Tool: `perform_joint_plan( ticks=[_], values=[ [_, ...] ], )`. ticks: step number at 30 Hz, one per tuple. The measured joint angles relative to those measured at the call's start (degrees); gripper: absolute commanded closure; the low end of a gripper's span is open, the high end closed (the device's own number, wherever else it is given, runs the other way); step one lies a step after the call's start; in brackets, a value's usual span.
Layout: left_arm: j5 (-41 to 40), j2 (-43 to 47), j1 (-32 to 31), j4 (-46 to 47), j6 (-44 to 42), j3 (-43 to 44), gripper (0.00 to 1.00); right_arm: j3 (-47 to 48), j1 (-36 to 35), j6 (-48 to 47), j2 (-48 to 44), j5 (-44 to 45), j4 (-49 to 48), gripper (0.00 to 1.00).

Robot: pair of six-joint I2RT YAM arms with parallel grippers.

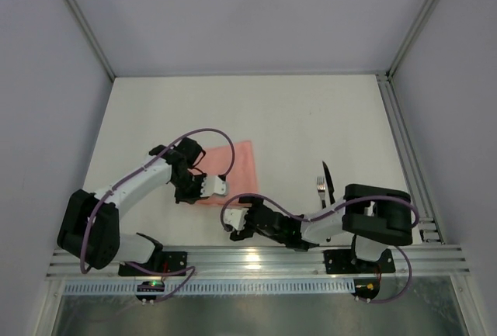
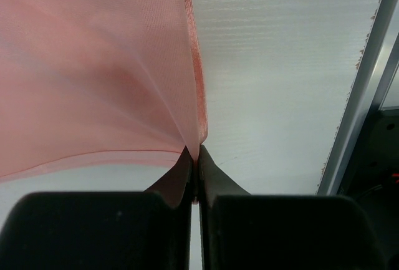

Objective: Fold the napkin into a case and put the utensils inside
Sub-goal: Fold the lower triangle-folded napkin at the center of the board.

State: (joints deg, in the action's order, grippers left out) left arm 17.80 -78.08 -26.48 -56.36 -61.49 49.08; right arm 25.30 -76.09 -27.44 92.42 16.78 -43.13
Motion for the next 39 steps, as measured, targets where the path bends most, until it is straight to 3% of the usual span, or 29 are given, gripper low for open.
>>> perform_joint_plan(
  ticks=[7,15,18,19,20,27,28,31,34,37,39],
  values=[
    [1.1,-0.2,0.1,-1.3,0.0,0.7,1.00,6.4,-0.4,-0.7,9.8,5.2,-5.9,0.16],
    [3.0,-0.3,1.0,-2.9,0.0,1.8,1.00,11.2,-0.6,-1.0,15.0,7.9,-7.4,0.22],
    [3.5,-0.8,1.4,-3.6,0.0,2.3,1.00,13.2,-0.7,-1.2,17.0,8.8,-7.6,0.32],
    [3.8,-1.0,1.5,-3.7,0.0,2.4,1.00,13.8,-0.7,-1.2,17.7,9.2,-7.9,0.39],
    [4.0,-1.1,1.6,-3.8,0.0,2.5,1.00,14.2,-0.7,-1.2,18.4,9.4,-8.2,0.55],
    [5.7,-2.0,3.6,-5.4,-0.5,3.1,1.00,13.5,-0.7,-0.9,19.5,10.8,-7.1,0.96],
    [5.9,-2.2,3.8,-5.5,-0.5,3.1,0.98,13.5,-0.7,-0.7,19.5,10.7,-6.7,0.96],
    [6.3,-2.7,4.1,-5.6,-0.7,3.2,0.69,14.1,-0.4,0.1,18.0,9.5,-3.0,0.96],
    [7.0,-2.9,4.3,-6.6,-0.5,3.2,0.50,15.3,1.0,2.2,15.0,4.5,4.3,0.96],
    [8.3,-2.6,5.6,-7.7,-0.5,3.2,0.39,16.0,2.8,4.8,12.0,-2.0,11.0,0.96],
    [9.3,-1.6,7.0,-8.6,-0.3,3.2,0.36,17.3,4.8,6.9,10.4,-7.6,16.3,0.96]
  ],
)
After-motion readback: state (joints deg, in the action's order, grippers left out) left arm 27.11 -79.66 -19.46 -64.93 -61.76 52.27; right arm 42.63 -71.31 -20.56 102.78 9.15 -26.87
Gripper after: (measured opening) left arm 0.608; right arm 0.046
